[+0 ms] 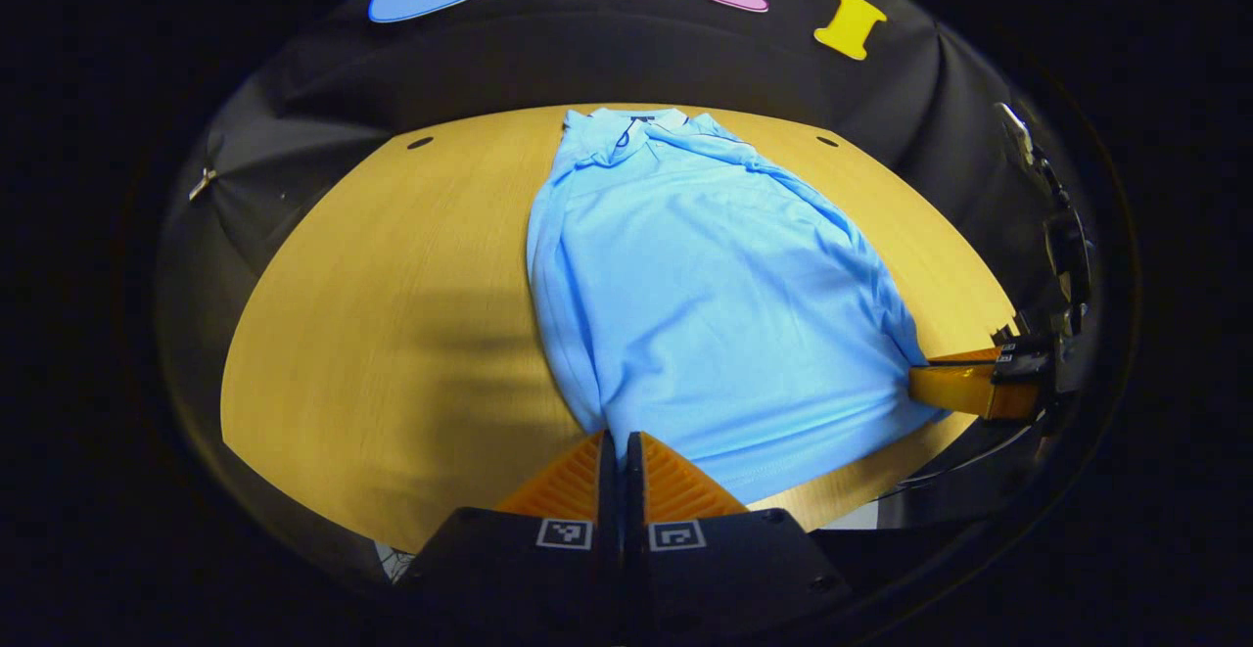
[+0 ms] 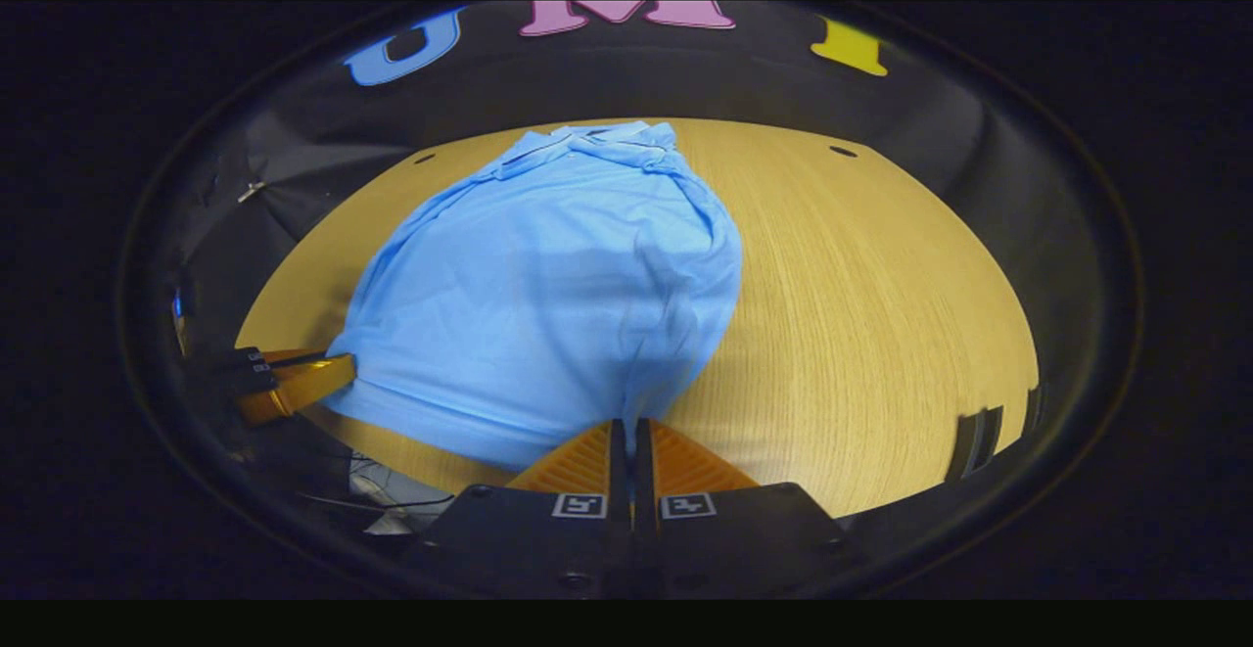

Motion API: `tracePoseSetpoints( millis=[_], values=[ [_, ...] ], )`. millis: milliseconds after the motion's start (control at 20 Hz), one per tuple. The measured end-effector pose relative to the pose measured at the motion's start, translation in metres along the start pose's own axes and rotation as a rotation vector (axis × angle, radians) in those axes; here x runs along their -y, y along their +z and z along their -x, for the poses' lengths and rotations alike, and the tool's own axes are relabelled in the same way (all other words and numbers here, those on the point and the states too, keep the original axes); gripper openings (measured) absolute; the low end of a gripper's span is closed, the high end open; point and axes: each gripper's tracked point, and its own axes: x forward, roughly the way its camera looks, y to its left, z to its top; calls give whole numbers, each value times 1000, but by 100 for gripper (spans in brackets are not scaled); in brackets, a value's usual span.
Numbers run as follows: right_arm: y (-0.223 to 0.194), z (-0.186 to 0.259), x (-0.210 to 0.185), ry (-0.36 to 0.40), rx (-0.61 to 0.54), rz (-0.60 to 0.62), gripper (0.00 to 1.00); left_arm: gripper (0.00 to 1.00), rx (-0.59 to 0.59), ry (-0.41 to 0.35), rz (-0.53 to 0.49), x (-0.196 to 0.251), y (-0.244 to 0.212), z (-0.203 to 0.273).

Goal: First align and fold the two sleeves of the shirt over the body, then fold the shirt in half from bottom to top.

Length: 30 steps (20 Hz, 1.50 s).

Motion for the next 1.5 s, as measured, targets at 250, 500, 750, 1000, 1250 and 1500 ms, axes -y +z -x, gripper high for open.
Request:
tracePoseSetpoints(
  millis=[250, 500, 750, 1000, 1250, 1500],
  values=[
    [0, 1, 1, 45, -31, -17, 5, 7, -28, -18, 37, -1, 2, 0],
    [5, 1, 4, 63, -56, -32, 5, 7, -54, -5, 53, 1, 1, 3],
    [41, 16, 2, 80, 5, -11, 5, 6, -34, 6, 85, -1, 23, 17],
    [101, 33, -7, 116, 95, -8, 5, 6, 47, 20, 87, -9, 76, 40],
    [163, 40, -3, 136, 168, -9, 9, 6, 136, 16, 79, -13, 150, 58],
    [237, 41, 4, 149, 250, -14, 0, 6, 196, 18, 56, -14, 217, 58]
  ],
)
